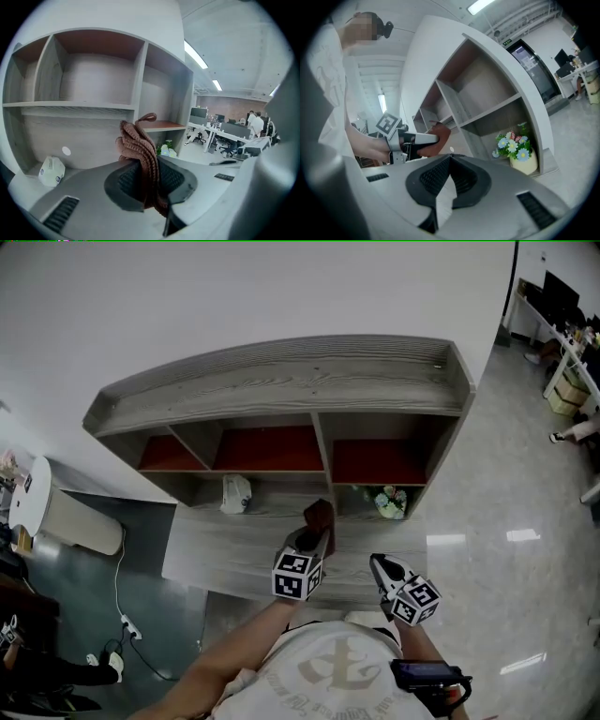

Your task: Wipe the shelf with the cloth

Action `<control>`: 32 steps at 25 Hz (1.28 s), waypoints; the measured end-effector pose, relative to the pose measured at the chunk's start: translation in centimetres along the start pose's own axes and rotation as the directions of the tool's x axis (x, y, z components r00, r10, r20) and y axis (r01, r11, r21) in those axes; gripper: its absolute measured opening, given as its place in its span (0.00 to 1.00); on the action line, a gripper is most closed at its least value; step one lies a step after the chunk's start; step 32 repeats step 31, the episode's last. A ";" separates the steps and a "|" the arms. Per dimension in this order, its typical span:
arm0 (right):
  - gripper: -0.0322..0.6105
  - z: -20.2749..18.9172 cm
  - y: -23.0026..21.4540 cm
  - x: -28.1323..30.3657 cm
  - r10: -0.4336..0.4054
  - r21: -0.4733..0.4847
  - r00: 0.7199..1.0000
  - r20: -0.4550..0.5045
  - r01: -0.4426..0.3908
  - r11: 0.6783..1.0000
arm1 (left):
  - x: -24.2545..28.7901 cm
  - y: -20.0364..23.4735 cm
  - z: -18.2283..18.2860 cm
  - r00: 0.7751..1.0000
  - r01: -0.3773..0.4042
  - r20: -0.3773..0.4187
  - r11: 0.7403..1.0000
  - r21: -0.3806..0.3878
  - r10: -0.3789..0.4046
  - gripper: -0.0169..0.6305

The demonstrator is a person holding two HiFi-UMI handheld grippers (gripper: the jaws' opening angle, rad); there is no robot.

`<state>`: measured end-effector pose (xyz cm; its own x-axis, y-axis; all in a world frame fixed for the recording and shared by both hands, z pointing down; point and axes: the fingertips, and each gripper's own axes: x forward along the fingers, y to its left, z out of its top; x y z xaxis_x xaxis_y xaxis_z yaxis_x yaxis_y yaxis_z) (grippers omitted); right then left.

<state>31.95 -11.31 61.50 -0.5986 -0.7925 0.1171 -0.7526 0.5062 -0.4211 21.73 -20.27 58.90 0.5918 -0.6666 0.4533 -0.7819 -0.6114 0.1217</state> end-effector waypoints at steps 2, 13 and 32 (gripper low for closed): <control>0.06 -0.2 1.2 0.2 0.019 -0.015 1.000 -0.013 -0.019 1.000 | -2.1 0.6 -1.8 1.000 0.001 0.004 1.000 -0.018 -0.001 0.13; 0.05 -2.2 8.3 1.6 0.148 -0.080 0.984 -0.094 -0.156 0.985 | -13.2 3.4 -11.2 0.997 -0.079 0.001 0.989 -0.122 0.080 0.13; 0.05 -6.1 15.7 -1.7 0.228 -0.101 0.956 -0.182 -0.249 0.963 | -22.5 2.5 -15.2 0.982 -0.142 0.094 0.968 -0.205 0.164 0.13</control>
